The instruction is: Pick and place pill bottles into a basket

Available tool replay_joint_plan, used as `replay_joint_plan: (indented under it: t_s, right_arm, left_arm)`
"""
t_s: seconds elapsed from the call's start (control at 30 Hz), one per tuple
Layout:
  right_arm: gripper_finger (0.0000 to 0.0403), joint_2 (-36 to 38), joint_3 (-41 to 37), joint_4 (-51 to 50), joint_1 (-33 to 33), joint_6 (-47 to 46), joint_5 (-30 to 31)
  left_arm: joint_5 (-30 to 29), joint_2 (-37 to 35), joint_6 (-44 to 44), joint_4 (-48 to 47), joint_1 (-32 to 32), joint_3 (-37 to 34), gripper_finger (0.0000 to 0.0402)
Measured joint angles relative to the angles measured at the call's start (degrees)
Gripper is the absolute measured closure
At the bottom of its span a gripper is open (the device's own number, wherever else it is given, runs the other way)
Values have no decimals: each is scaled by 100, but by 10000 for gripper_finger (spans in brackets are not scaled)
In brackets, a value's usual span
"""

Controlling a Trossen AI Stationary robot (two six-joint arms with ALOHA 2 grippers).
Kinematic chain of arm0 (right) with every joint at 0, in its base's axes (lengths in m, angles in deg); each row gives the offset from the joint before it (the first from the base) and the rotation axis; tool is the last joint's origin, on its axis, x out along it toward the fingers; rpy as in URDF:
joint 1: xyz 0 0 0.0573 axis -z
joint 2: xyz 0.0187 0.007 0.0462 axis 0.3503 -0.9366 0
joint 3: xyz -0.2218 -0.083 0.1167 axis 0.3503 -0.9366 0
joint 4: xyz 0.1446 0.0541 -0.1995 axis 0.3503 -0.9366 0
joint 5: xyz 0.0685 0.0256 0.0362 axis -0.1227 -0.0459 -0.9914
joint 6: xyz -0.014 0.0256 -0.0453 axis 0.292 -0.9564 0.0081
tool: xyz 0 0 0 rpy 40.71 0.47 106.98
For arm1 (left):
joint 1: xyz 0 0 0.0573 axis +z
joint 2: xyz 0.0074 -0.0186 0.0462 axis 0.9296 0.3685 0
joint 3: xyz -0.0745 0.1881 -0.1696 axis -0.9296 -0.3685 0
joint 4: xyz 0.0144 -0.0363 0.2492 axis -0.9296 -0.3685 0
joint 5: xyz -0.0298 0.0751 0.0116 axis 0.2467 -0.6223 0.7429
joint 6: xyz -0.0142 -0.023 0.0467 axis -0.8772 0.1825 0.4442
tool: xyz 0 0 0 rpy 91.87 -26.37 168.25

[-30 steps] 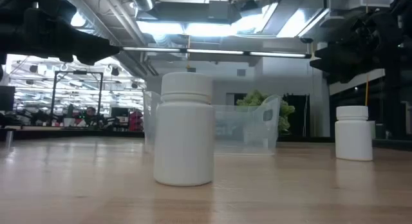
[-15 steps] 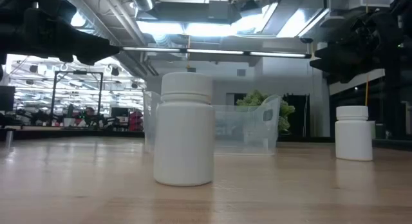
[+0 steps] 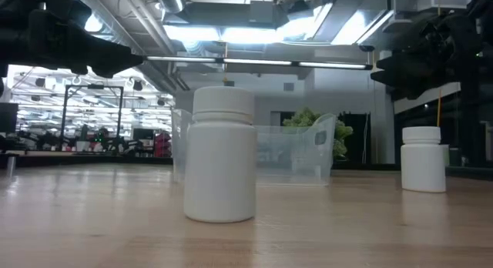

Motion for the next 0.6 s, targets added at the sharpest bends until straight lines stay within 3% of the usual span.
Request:
replay_joint_plan:
  t_s: [0.37, 0.6]
  right_arm:
    - [192, -2, 1, 0, 1, 56, 2]
    - [192, 0, 0, 4, 1, 1386, 2]
  left_arm:
    - [1, 1, -2, 0, -1, -1, 154]
    - [1, 2, 0, 0, -1, -1, 155]
